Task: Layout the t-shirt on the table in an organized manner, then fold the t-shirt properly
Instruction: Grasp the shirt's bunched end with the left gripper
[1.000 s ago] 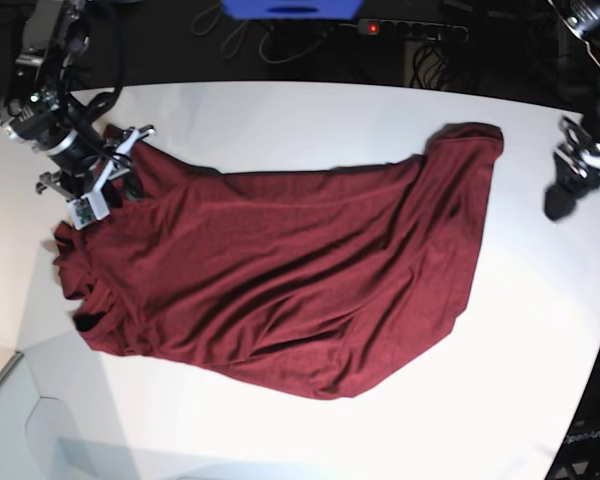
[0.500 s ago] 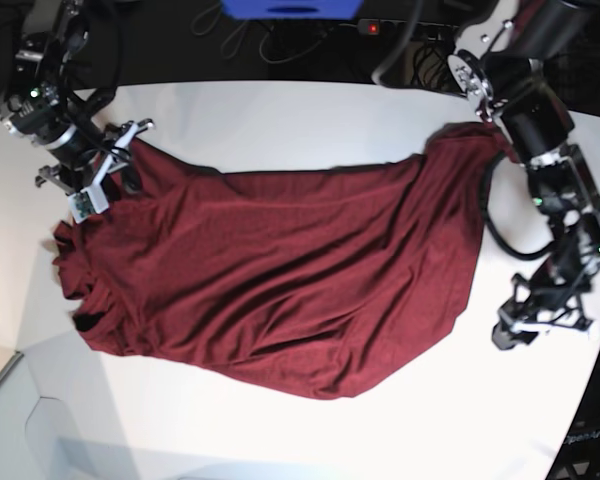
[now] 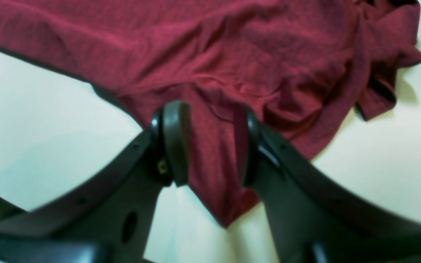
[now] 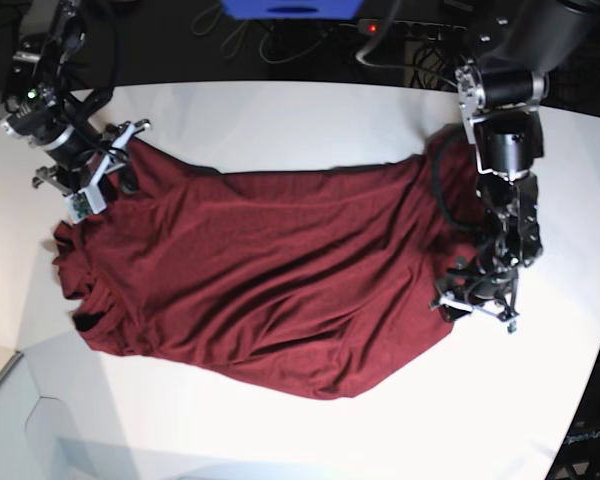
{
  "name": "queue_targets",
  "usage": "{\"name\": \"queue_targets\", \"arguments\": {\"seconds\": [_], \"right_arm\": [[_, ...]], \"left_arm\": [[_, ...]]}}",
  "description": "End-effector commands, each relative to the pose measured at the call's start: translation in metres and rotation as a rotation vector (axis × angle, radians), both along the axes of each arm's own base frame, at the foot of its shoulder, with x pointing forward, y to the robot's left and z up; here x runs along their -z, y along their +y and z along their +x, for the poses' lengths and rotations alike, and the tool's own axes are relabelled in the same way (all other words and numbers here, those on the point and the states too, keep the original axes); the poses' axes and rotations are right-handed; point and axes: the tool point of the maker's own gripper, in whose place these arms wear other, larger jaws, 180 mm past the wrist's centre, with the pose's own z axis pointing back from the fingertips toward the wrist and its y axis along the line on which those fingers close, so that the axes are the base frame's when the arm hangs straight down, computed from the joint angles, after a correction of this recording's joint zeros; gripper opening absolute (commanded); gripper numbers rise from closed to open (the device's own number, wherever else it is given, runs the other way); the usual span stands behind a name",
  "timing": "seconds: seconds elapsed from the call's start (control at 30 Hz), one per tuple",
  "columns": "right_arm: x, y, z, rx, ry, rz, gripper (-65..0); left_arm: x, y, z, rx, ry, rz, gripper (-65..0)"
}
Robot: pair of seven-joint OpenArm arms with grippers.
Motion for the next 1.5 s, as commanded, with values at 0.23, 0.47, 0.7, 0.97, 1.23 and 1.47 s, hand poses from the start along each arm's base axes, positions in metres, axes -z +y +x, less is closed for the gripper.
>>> {"name": "queue_targets", "arguments": {"seconds": [0.23, 0.47, 0.7, 0.97, 1.23, 1.47], "right_arm": [[-0.013, -0.001, 0.008, -0.004, -0.049, 0.002, -44.2], [-0.012, -0.002, 0.007, -0.002, -0.047, 0.001, -44.2], [-0.011, -0.002, 0.006, -0.002, -0.041, 0.001, -44.2], [-0.007, -0.001, -0.001, -0.003, -0.025, 0.001, -44.2], [-0.004, -0.002, -0.005, 0.0, -0.012, 0.001, -44.2], [-0.001, -0.002, -0.01, -0.001, 0.001, 0.001, -44.3]], "left_arm": [[0.001, 0.007, 0.012, -0.035, -0.031, -0.011, -32.2], [0.022, 0.004, 0.001, -0.036, 0.022, -0.028, -51.2], [0.025, -0.009, 0.0, 0.009, 0.036, -0.007, -64.6], [-0.065, -0.029, 0.03, 0.075, -0.229, 0.056, -64.9], [-0.196, -0.1, 0.009, 0.221, -0.459, 0.047, -64.9], [-0.218, -0.223, -0.057, 0.467, -0.469, -0.057, -64.9]]}}
